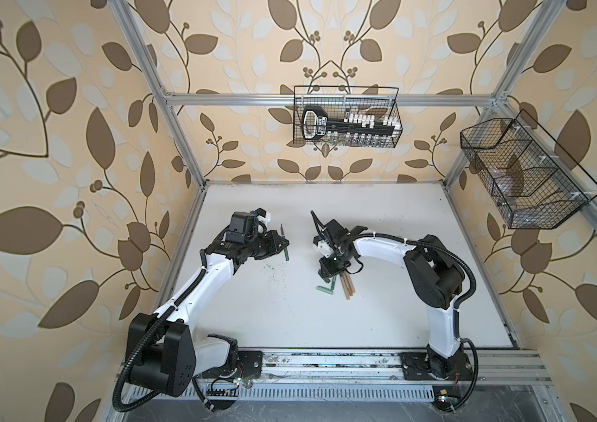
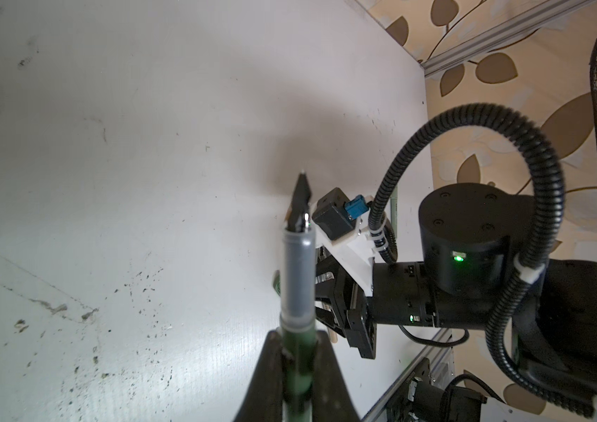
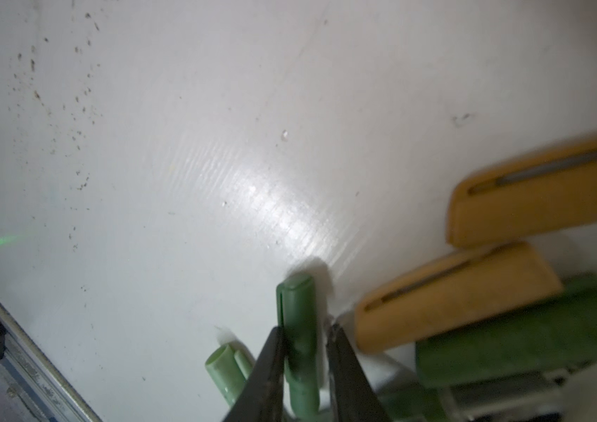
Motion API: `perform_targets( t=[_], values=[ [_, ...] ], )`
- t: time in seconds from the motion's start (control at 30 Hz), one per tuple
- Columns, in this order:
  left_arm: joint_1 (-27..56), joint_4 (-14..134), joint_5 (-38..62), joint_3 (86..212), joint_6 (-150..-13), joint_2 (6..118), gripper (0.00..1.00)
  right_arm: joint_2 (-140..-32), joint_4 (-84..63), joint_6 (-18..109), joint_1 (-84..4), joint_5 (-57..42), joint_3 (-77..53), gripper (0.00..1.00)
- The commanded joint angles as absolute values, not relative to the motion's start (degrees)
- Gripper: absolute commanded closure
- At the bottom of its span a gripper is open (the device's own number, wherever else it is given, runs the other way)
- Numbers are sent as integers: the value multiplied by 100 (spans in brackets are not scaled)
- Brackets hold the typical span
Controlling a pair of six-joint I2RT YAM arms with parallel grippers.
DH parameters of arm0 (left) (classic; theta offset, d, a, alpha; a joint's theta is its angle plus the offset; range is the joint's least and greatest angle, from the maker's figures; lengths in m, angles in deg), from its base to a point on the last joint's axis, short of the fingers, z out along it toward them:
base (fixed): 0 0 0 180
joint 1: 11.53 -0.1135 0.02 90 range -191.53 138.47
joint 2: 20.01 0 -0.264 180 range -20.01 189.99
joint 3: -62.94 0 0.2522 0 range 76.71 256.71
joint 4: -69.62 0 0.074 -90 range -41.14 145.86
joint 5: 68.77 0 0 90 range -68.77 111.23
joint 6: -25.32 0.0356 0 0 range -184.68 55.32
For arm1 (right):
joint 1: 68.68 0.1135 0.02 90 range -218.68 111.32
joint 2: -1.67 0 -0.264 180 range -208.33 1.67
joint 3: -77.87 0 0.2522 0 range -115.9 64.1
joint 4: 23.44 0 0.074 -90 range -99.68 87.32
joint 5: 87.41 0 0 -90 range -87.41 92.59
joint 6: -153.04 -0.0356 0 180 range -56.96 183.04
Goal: Insert the pens into the pen caps
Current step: 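Lower the right gripper to the pile and grasp a dark green cap, then lift the green cap with the right gripper and bring it above the nib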
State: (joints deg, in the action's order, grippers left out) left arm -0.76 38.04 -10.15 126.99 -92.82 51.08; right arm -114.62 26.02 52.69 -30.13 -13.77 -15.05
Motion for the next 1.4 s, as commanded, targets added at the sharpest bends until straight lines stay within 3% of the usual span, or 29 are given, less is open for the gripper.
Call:
perform_targets(
  t=[0.0,0.43,0.8,1.07,1.37],
  values=[
    [-125,3966,-1177,12970,-9315,5108,100,-11414,2737,5459,-3012,-1344,-1364,77],
    [-126,3951,-1197,12845,-9314,4991,100,-11571,2901,5270,-2734,-975,-1443,89],
    [-109,4049,-1946,12784,-9016,5014,100,-10812,2068,4703,-3060,-1744,-1413,94],
    [339,3793,-2807,13126,-8259,5215,100,-9988,708,3360,-3723,-2414,-1157,97],
    [1256,3766,-3137,13679,-7940,5865,100,-9327,-941,1444,-4165,-2354,-726,97]
  ],
)
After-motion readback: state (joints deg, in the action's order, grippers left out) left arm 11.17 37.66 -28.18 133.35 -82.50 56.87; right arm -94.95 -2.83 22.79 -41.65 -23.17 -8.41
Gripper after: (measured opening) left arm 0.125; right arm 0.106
